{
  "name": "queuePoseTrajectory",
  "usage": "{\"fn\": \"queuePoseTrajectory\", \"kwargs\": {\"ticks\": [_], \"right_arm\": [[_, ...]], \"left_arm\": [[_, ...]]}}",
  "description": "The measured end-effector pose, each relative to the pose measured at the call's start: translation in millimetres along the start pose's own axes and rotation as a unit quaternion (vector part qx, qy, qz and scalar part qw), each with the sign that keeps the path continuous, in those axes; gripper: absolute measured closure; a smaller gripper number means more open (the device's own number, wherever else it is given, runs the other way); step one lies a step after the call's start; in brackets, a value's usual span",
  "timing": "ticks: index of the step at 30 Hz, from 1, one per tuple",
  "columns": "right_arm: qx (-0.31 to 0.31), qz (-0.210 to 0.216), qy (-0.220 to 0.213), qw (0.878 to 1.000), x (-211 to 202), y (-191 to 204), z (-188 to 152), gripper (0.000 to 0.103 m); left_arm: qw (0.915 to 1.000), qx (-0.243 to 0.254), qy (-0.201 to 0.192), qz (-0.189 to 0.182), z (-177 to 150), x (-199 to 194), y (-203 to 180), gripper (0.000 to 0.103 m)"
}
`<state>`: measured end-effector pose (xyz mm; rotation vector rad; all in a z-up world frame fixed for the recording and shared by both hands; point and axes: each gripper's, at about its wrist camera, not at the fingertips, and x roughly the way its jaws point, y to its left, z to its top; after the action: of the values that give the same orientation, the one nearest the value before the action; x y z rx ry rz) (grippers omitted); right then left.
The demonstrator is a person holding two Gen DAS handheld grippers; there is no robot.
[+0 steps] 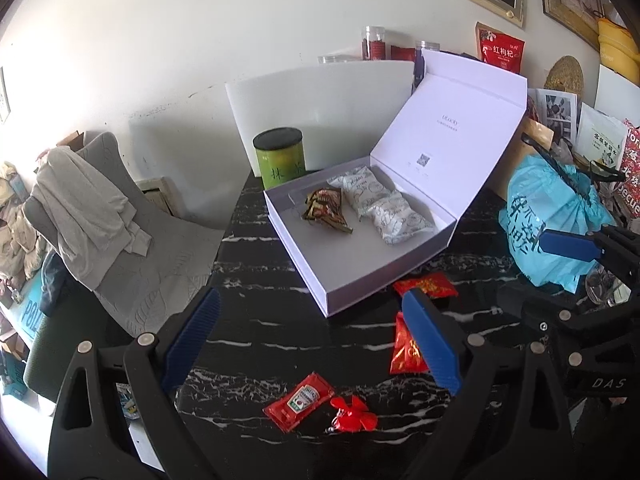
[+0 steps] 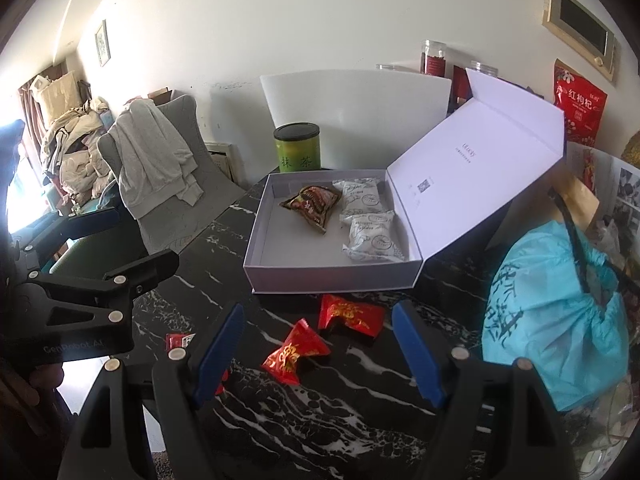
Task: Organize objects
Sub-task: 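Withdraw both tools from the box toward the red candies on the table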
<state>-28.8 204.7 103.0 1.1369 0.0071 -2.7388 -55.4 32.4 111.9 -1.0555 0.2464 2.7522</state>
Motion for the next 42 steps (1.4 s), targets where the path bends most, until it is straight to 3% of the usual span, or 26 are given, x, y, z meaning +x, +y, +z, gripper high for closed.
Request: {"fn": "queuePoseTrajectory", "kwargs": {"ticks": [13,29,42], "right_arm": [[-0.001,0.029,0.042,0.999,30.8,14.3,-35.0,0.025],[-0.019,0.051,0.100,0.994,63.2,28.6,-69.5,0.025],[-0.032,0.046,0.096,0.994,86.4,29.5,-77.1,0.025]], "left_arm": [[0.9995,0.003,0.031,0.003,-35.1,10.4,5.4,0.011],[0.9945,0.001,0.081,-0.066,-72.3,38.1,12.1,0.011],[0.9886,0.017,0.120,-0.089,-97.6,60.1,8.8,0.011]]}}
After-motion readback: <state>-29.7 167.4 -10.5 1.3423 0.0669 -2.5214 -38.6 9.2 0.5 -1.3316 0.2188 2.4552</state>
